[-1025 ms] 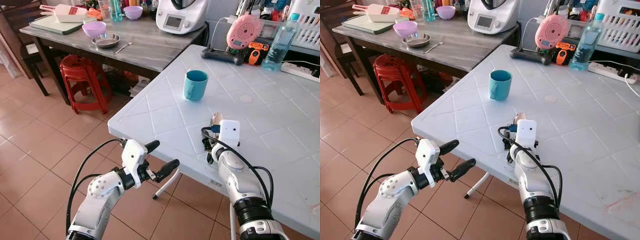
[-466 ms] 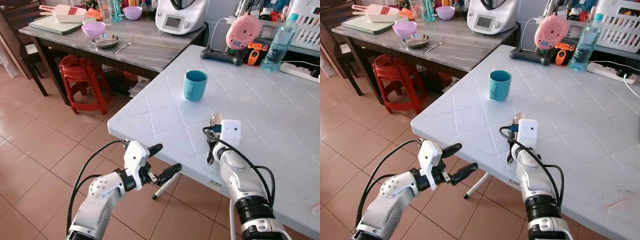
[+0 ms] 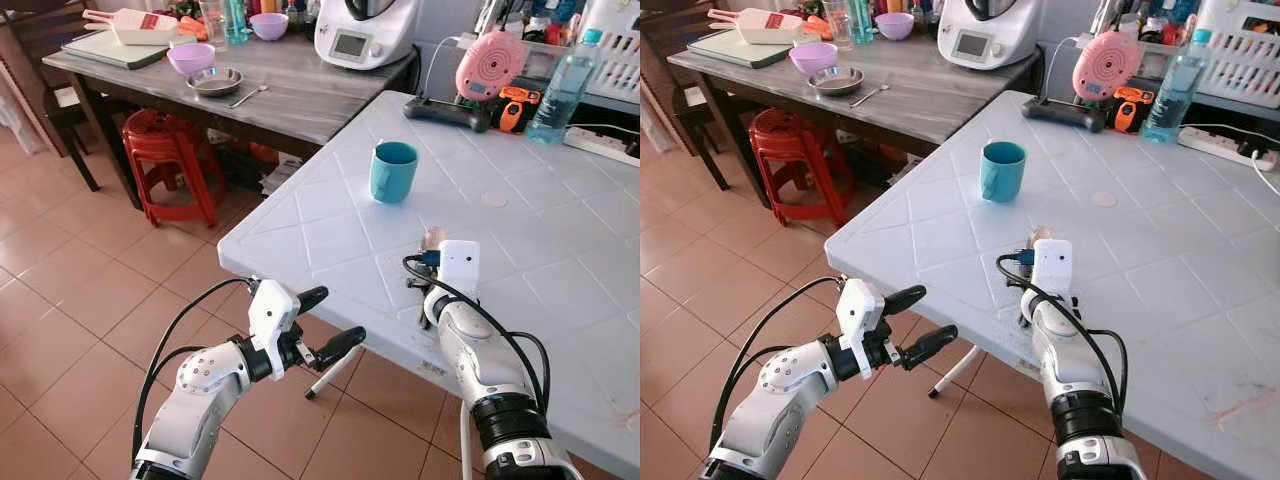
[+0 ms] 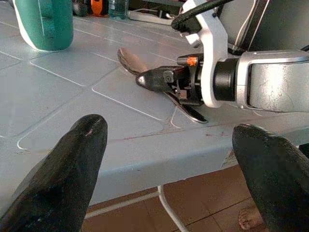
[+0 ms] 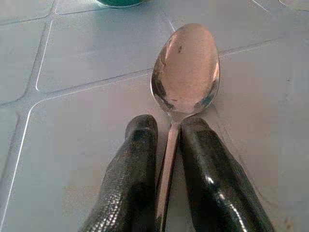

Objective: Setting the table

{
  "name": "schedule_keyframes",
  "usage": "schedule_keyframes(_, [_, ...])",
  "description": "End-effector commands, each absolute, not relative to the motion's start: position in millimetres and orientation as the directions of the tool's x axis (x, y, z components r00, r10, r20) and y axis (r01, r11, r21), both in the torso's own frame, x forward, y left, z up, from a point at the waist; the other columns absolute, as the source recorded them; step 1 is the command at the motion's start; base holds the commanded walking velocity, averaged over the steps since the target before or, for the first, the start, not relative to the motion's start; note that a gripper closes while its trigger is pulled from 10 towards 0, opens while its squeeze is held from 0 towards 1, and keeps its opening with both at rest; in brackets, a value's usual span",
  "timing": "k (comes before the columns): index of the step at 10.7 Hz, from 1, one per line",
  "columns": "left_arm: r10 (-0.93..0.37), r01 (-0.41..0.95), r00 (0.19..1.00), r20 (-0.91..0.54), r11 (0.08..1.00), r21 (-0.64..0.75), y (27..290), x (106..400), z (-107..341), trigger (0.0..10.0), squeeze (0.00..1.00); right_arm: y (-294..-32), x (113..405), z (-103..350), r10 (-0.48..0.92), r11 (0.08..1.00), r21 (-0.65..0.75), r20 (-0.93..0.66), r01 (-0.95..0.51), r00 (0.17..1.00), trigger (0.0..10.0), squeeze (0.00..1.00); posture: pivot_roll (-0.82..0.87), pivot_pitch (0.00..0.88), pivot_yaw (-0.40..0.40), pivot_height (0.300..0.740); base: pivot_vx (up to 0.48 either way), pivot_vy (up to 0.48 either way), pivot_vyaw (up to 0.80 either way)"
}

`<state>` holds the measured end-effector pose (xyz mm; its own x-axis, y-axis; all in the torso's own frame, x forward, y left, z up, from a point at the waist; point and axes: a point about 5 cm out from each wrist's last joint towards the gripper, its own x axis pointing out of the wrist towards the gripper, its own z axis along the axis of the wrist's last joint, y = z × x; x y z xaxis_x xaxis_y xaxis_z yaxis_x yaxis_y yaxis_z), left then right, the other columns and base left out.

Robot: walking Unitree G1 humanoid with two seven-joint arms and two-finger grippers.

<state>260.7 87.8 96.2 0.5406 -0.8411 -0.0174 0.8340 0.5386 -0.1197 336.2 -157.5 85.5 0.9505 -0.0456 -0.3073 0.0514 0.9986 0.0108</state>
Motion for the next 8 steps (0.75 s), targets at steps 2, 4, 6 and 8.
schedule_keyframes(2, [-0.843, 0.838, 0.538, -0.011, 0.537, -0.099, 88, 262, 100, 10.0, 0.0, -162, 323, 60, -0.063, 0.997, 0.012, -0.423, 0.075, 0.904, 0.0, 0.0, -0.01, 0.045, -0.002, 0.74, 0.0, 0.0, 0.0])
schedule_keyframes(4, [-0.773, 0.772, 0.635, -0.011, 0.635, -0.042, 96, 267, 97, 10.0, 0.0, -166, 320, 58, -0.076, 0.995, 0.023, -0.429, 0.095, 0.9, 0.0, 0.0, -0.01, 0.043, -0.001, 0.74, 0.0, 0.0, 0.0])
schedule_keyframes(6, [-0.634, 0.634, 0.773, -0.02, 0.773, -0.01, 110, 283, 91, 10.0, 0.0, -166, 319, 62, -0.081, 0.995, 0.017, -0.403, 0.096, 0.911, 0.0, 0.0, -0.01, 0.037, -0.001, 0.74, 0.0, 0.0, 0.0])
schedule_keyframes(8, [-0.496, 0.496, 0.868, -0.022, 0.868, -0.019, 126, 296, 91, 10.0, 0.0, -174, 317, 78, -0.143, 0.988, 0.013, -0.317, 0.155, 0.938, 0.0, 0.0, -0.01, 0.032, -0.001, 0.74, 0.0, 0.0, 0.0])
